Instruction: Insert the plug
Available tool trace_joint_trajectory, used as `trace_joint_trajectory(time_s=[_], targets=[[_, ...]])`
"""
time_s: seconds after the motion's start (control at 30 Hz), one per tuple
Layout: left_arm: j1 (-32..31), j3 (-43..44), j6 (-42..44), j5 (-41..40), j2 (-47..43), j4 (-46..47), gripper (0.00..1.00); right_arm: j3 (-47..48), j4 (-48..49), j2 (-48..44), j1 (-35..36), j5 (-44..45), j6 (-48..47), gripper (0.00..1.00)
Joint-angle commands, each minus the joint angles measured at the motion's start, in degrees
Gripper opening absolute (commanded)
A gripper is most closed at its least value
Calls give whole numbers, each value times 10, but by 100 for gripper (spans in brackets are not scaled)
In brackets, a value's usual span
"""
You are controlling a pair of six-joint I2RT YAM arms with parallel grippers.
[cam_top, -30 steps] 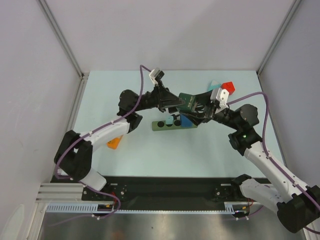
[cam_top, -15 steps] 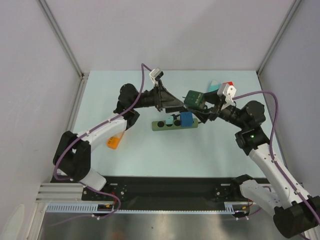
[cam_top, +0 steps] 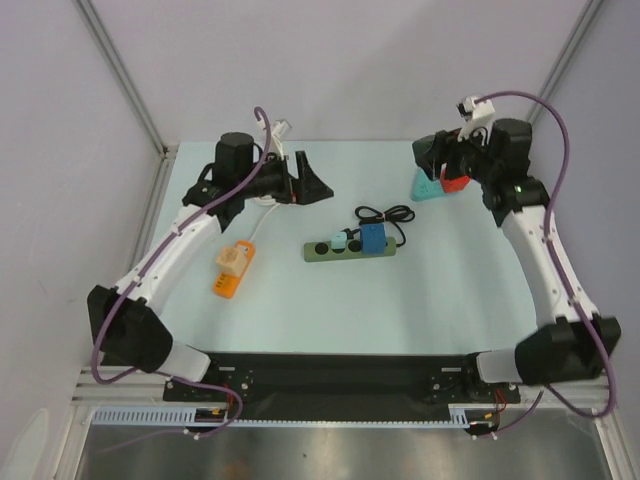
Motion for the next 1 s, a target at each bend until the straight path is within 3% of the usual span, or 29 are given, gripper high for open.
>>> trace_joint_trajectory(time_s=[0.0,0.13,0.27,0.5,0.77,0.97], targets=[[-2,-21,145,-82,-44,-111,100,94,-139,110,-3,132,-28,0],[-7,-91,117,-41,-86,-58,100,185,-153,226,-6,163,-42,0],[-9,-158,141,-67,-105,-52,100,274,-173,321,-21,152,-57,0],[-9,-197,144,-36,-108,-33,100,407,-264,469,-36,153,-86,0],[-8,-201,137,-19,-109,-22,100,305,-151,462,-39,102,-93,0],[-7,-201,137,-16,-106,-22,100,265,-118,470,-32,97,-102,0]])
